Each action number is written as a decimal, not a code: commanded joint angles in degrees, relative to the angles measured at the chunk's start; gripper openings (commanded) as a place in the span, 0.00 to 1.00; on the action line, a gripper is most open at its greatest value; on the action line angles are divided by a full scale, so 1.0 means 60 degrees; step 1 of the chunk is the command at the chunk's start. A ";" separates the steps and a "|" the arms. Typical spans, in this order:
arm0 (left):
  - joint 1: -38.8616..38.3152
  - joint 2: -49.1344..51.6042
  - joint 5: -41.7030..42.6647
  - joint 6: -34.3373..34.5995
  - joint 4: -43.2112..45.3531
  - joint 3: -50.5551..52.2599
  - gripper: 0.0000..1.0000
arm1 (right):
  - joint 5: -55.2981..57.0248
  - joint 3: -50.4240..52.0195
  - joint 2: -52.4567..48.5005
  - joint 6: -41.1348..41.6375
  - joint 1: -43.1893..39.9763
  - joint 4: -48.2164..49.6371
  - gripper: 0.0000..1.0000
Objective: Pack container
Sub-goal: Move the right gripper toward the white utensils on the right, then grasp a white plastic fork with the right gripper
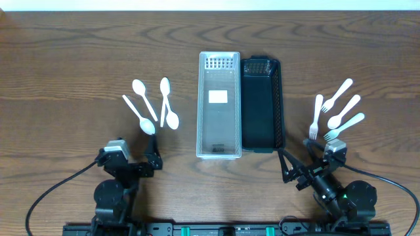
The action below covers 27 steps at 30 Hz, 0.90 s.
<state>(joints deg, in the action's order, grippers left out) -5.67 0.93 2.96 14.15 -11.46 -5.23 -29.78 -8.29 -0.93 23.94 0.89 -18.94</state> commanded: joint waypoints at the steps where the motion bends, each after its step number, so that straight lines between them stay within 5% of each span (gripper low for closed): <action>1: 0.0051 0.0488 0.1002 0.0674 -0.0831 -0.1042 0.98 | -0.0306 -0.0641 -0.0321 0.0430 0.0036 -0.0178 0.99; 18: 0.0051 0.7960 0.0605 -0.0186 -0.4149 -0.7752 0.98 | 0.3716 -0.7654 -0.8714 -0.1526 0.0033 -0.4798 0.99; 27: 0.0051 1.0316 0.0568 -0.0863 -0.5238 -0.8863 0.98 | 0.3960 -1.0888 -1.2411 -0.2495 0.0025 -0.5941 0.99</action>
<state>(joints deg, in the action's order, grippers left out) -5.67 60.29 6.50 11.64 -41.82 -57.21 -6.59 -70.72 -71.35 12.84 0.89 -54.46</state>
